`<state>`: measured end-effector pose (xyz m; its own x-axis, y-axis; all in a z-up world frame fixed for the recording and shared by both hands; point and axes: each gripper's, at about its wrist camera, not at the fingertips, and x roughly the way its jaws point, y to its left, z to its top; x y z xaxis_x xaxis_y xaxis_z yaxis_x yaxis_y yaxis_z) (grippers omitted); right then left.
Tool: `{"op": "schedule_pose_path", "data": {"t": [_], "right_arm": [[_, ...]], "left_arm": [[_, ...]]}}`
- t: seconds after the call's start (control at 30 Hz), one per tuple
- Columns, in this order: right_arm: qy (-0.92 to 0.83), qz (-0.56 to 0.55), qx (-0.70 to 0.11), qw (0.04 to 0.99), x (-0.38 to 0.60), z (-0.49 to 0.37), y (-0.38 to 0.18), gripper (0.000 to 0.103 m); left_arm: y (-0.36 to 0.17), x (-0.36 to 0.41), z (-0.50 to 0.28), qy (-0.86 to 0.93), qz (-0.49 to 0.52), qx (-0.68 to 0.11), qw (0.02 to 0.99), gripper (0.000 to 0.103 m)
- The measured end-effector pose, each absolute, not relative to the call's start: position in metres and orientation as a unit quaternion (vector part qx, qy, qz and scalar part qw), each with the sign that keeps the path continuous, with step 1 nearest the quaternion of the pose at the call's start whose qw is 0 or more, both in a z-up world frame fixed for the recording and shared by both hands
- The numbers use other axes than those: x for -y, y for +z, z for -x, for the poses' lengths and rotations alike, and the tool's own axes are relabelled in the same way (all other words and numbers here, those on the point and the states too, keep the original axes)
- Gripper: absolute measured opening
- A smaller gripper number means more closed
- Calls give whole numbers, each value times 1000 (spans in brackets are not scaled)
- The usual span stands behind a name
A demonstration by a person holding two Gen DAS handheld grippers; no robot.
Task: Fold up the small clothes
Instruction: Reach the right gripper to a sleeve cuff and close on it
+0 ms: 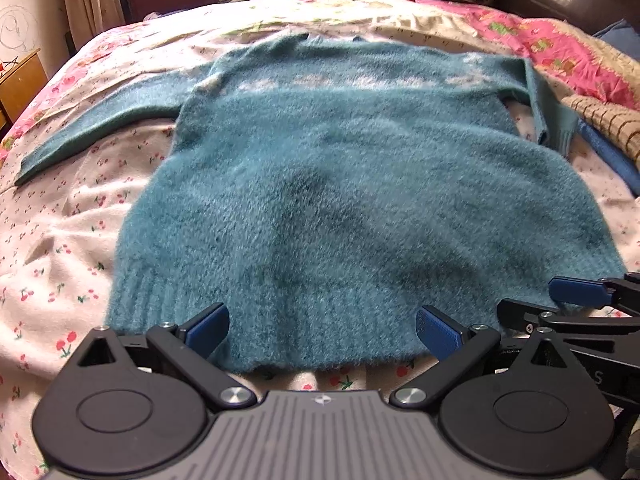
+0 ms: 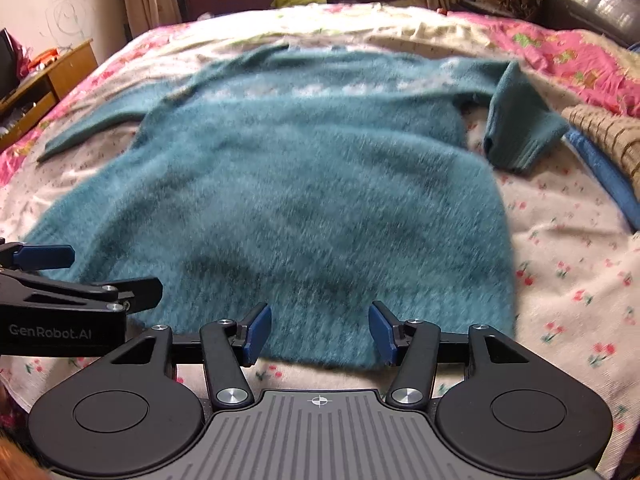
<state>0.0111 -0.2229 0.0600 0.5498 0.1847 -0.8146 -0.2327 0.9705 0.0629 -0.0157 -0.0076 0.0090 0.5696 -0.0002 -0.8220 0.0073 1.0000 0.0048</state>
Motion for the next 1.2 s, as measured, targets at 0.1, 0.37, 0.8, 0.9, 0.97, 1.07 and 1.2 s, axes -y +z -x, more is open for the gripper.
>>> {"op": "schedule_pose_path", "data": {"t": [0.1, 0.37, 0.8, 0.9, 0.97, 1.07, 1.2], "right_arm": [[114, 22, -442, 890, 230, -14, 71, 56], [71, -6, -463, 883, 259, -38, 54, 57], [77, -42, -433, 897, 275, -68, 74, 57], [72, -40, -430, 899, 277, -79, 73, 57], [73, -40, -430, 899, 277, -86, 73, 57], [73, -33, -421, 904, 277, -96, 74, 57], [56, -31, -409, 910, 286, -114, 73, 57]], "left_arm": [[18, 10, 15, -12, -8, -453, 891, 103], [28, 15, -13, -27, -12, -442, 897, 103], [5, 24, -41, -48, -19, -480, 876, 103], [10, 26, -57, -49, -19, -472, 880, 103], [13, 29, -65, -52, -18, -469, 881, 103], [17, 33, -78, -56, -20, -465, 883, 103], [18, 42, -95, -62, -22, -464, 883, 103]]}}
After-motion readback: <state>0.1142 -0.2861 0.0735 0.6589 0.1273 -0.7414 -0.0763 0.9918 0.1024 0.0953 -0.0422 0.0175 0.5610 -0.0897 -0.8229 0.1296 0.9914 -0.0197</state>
